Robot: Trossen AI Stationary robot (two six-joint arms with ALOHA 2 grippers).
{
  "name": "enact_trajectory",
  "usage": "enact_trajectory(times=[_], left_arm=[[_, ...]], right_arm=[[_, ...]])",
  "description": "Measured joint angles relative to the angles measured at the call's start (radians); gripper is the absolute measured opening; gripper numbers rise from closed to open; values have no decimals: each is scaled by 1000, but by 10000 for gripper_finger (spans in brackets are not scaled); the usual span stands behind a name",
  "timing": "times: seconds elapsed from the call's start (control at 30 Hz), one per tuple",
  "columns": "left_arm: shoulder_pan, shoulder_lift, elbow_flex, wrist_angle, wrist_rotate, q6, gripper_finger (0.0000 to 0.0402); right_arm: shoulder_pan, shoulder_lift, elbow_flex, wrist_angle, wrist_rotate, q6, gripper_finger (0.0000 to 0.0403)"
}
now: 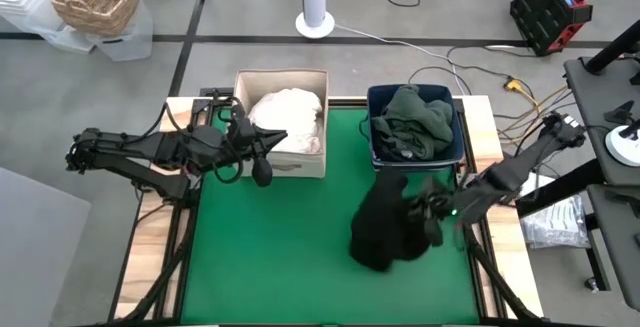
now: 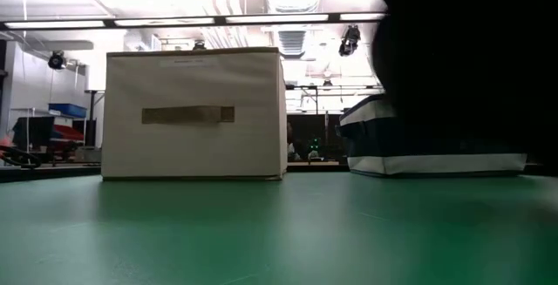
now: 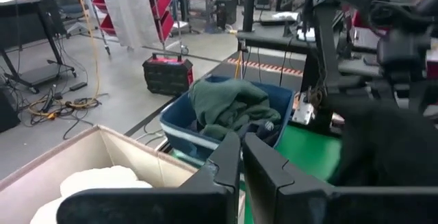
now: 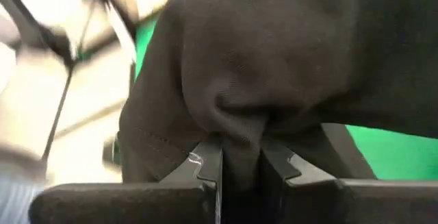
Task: Sort clothes
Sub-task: Put the black shirt into the blue laundry bin
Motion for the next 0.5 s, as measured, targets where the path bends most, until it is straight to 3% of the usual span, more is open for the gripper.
enact_trajectory(times=[0.2,0.5], left_arm=[[0,0,0,54,-24,4,0],[0,0,1,120,-35,18,0]], right_arm=[[-21,-38,186,-12,219,-257,37],[-74,42,551,-74,562,-742,37]])
